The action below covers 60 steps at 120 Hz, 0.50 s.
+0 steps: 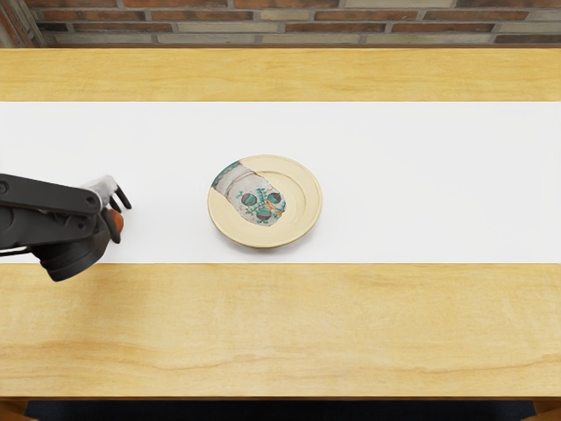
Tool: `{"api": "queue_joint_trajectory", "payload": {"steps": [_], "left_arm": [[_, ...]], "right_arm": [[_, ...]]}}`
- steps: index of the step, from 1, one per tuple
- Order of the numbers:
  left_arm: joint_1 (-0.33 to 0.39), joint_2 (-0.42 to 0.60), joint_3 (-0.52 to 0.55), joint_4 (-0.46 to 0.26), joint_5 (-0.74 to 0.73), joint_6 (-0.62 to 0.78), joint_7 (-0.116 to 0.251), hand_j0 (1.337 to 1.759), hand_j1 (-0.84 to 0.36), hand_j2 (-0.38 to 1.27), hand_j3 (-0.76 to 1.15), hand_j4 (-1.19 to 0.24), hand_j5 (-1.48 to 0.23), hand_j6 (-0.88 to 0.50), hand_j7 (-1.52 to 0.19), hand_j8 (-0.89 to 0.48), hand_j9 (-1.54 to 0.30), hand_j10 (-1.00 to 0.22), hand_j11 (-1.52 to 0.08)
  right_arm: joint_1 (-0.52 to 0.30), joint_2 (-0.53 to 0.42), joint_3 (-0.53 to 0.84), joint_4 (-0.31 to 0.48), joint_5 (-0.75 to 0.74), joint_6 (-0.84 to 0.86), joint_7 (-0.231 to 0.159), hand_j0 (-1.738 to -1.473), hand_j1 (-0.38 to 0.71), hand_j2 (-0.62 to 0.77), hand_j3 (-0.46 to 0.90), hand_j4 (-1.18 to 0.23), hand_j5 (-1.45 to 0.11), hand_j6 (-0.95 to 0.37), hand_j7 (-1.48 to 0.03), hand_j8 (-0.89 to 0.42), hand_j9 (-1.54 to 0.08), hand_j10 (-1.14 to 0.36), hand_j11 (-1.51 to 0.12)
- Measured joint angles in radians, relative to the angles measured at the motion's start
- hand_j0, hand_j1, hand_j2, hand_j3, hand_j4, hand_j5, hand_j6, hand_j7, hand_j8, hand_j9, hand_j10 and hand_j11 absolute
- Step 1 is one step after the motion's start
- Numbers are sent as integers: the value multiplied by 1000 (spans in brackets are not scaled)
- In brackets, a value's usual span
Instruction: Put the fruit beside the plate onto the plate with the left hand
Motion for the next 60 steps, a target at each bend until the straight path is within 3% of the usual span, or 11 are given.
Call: {"api": "queue_joint_trajectory", "payload": {"steps": [42,60], "left_arm": [[-1,-1,6,0,-1,0,1,1654,-300,191,12,-623,-813,-497,-813,-443,-819,-619,-819],[-1,0,6,-2,-1,-1,1,1653,-313,212,6,-666,-887,-453,-891,-396,-893,-587,-891]], "right_arm": [[0,0,0,0,0,0,0,-1658,-303,-7,0,-39,-50,-39,-50,-39,-50,-39,-50],[0,0,0,0,0,0,0,-1658,-303,-8,0,-39,-50,-39,-50,-39,-50,-39,-50]]}}
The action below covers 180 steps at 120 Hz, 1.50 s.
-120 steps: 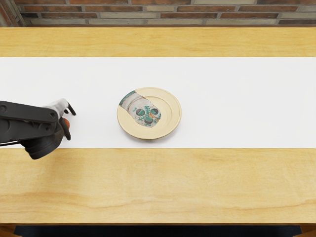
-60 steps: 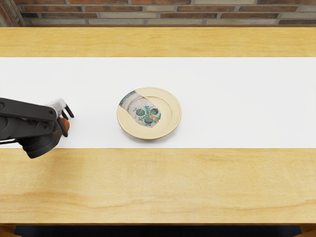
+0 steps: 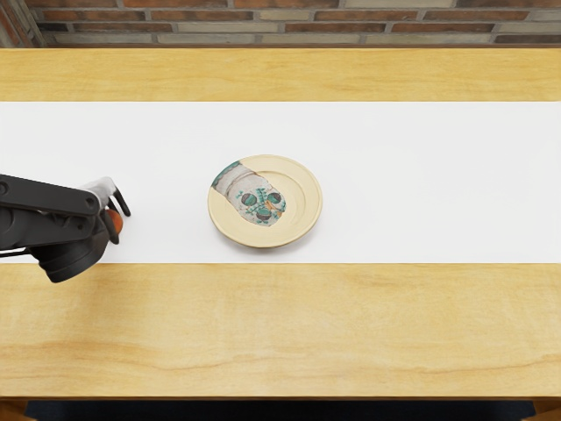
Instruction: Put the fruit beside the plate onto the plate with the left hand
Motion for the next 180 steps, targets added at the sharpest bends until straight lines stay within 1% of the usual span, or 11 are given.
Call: {"api": "queue_joint_trajectory", "payload": {"steps": [21,45,63,82,92,119,131,132,133,143,180], "left_arm": [[0,-1,4,-1,1,0,1,1648,-329,213,2,-702,-960,-413,-966,-357,-970,-547,-966],[-4,1,6,-2,-4,2,-1,1647,-344,323,-28,-729,-982,-412,-986,-351,-1000,-551,-992],[-30,10,12,-17,-2,2,0,1651,-319,438,-13,-742,-982,-488,-979,-402,-994,-611,-994],[-73,12,20,-33,-2,2,0,1652,-299,387,-6,-746,-984,-517,-975,-427,-988,-629,-996],[-84,12,26,-38,-4,2,0,1652,-307,507,-4,-746,-987,-533,-973,-430,-986,-635,-996],[-135,9,33,-59,-21,1,1,1652,-225,368,-1,-745,-987,-590,-971,-481,-987,-684,-998],[-170,1,34,-69,-34,1,1,1652,-207,379,-1,-744,-987,-628,-972,-516,-984,-709,-994],[-173,-2,34,-70,-36,1,1,1652,-206,382,-1,-744,-987,-631,-972,-517,-984,-711,-993],[-175,-5,34,-70,-38,2,1,1652,-198,475,-1,-746,-983,-632,-970,-527,-983,-714,-993],[-193,-22,34,-76,-51,2,1,1653,-194,412,0,-745,-984,-655,-973,-546,-981,-736,-991],[-296,-144,36,-91,-141,1,0,1655,-256,501,0,-741,-1005,-613,-992,-504,-977,-699,-996]], "right_arm": [[0,0,0,0,0,0,0,-1658,-303,-8,0,-39,-50,-39,-50,-39,-50,-39,-50],[0,0,0,0,0,0,0,-1658,-303,-8,0,-39,-50,-39,-50,-39,-50,-39,-50],[0,0,0,0,0,0,0,-1658,-303,-7,0,-39,-50,-39,-50,-39,-50,-39,-50],[0,0,0,0,0,0,0,-1658,-303,-7,0,-39,-50,-39,-50,-39,-50,-39,-50],[0,0,0,0,0,0,0,-1658,-303,-7,0,-39,-50,-39,-50,-39,-50,-39,-50],[0,0,0,0,0,0,0,-1658,-303,-7,0,-39,-50,-39,-50,-39,-50,-39,-50],[0,0,0,0,0,0,0,-1658,-303,-7,0,-39,-50,-39,-50,-39,-50,-39,-50],[0,0,0,0,0,0,0,-1658,-303,-8,0,-39,-50,-39,-50,-39,-50,-39,-50],[0,0,0,0,0,0,0,-1658,-303,-7,0,-39,-50,-39,-50,-39,-50,-39,-50],[0,0,0,0,0,0,0,-1658,-303,-8,0,-39,-50,-39,-50,-39,-50,-39,-50],[0,0,0,0,0,0,0,-1658,-303,-8,0,-39,-50,-39,-50,-39,-50,-39,-50]]}}
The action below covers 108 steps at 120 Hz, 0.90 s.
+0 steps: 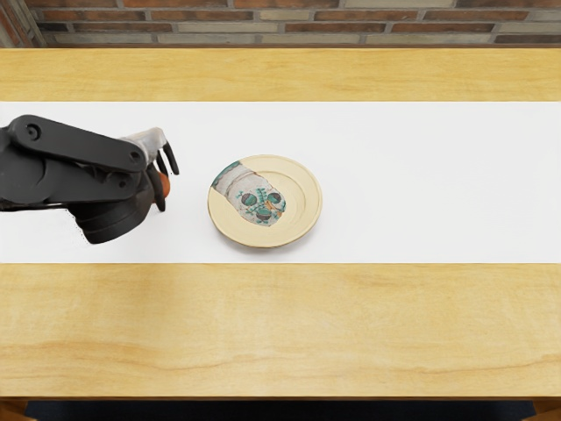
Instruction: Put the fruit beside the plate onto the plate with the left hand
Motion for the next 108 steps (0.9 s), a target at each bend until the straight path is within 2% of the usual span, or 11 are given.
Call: {"api": "queue_joint_trajectory", "payload": {"steps": [7,8,11,18,34,38,55,72,77,78,108], "left_arm": [[-36,-43,9,-1,-27,0,0,1655,-257,482,0,-741,-1007,-608,-992,-504,-979,-690,-996],[-39,-48,10,-1,-31,0,0,1655,-261,542,0,-742,-1005,-605,-991,-507,-978,-687,-996],[-49,-60,12,-1,-43,0,0,1655,-260,542,0,-742,-1006,-612,-991,-508,-979,-696,-995],[-77,-99,16,-1,-72,0,0,1655,-253,479,0,-740,-1010,-612,-993,-501,-982,-694,-994],[-133,-178,20,-1,-139,0,0,1656,-302,623,0,-737,-1016,-608,-998,-491,-984,-688,-993],[-148,-200,20,0,-157,-1,0,1656,-291,572,0,-735,-1019,-610,-1000,-494,-987,-685,-993],[-193,-267,20,3,-211,-1,0,1656,-306,592,0,-733,-1022,-599,-1007,-484,-991,-676,-991],[-195,-311,16,21,-228,0,0,1656,-307,600,0,-738,-1014,-606,-1001,-494,-989,-679,-992],[-194,-318,13,31,-230,0,0,1656,-315,629,0,-738,-1014,-609,-1002,-497,-990,-683,-992],[-194,-319,13,34,-231,1,0,1656,-323,735,0,-740,-1011,-610,-999,-506,-989,-687,-992],[-149,-320,7,118,-229,2,-1,1656,-361,807,0,-746,-995,-645,-985,-531,-987,-719,-997]], "right_arm": [[0,0,0,0,0,0,0,-1658,-303,-8,0,-39,-50,-39,-50,-39,-50,-39,-50],[0,0,0,0,0,0,0,-1658,-303,-8,0,-39,-50,-39,-50,-39,-50,-39,-50],[0,0,0,0,0,0,0,-1658,-303,-8,0,-39,-50,-39,-50,-39,-50,-39,-50],[0,0,0,0,0,0,0,-1658,-303,-8,0,-39,-50,-39,-50,-39,-50,-39,-50],[0,0,0,0,0,0,0,-1658,-303,-8,0,-39,-50,-39,-50,-39,-50,-39,-50],[0,0,0,0,0,0,0,-1658,-303,-8,0,-39,-50,-39,-50,-39,-50,-39,-50],[0,0,0,0,0,0,0,-1658,-303,-8,0,-39,-50,-39,-50,-39,-50,-39,-50],[0,0,0,-1,0,0,0,-1658,-303,-8,0,-39,-50,-39,-50,-39,-50,-39,-50],[0,0,0,-1,0,0,0,-1658,-303,-8,0,-39,-50,-39,-50,-39,-50,-39,-50],[0,0,0,-1,1,0,0,-1658,-303,-8,0,-39,-50,-39,-50,-39,-50,-39,-50],[0,0,0,-1,1,0,-1,-1658,-303,-8,0,-39,-50,-39,-50,-39,-50,-39,-50]]}}
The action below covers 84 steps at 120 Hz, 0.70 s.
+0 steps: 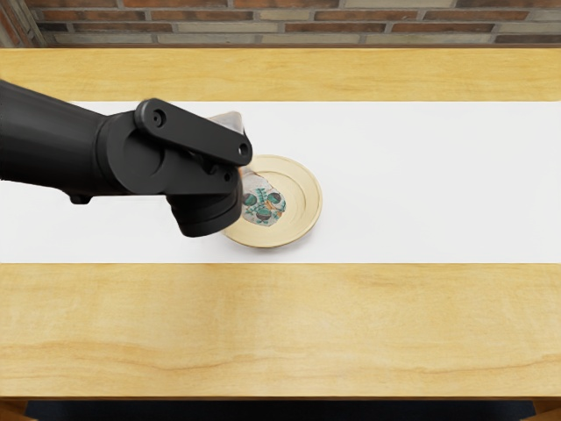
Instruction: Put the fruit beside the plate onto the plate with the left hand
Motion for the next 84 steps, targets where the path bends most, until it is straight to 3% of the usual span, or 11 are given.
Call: {"api": "queue_joint_trajectory", "payload": {"steps": [30,84], "left_arm": [[15,0,-9,70,7,0,1,1656,-324,727,0,-747,-989,-664,-970,-551,-984,-729,-991],[88,0,-69,97,20,0,1,1656,-317,724,0,-747,-987,-668,-972,-549,-980,-739,-988]], "right_arm": [[0,0,0,0,0,0,-1,-1658,-303,-8,0,-39,-50,-39,-50,-39,-50,-39,-50],[0,0,0,1,0,0,-12,-1658,-303,-8,0,-39,-50,-39,-50,-39,-50,-39,-50]]}}
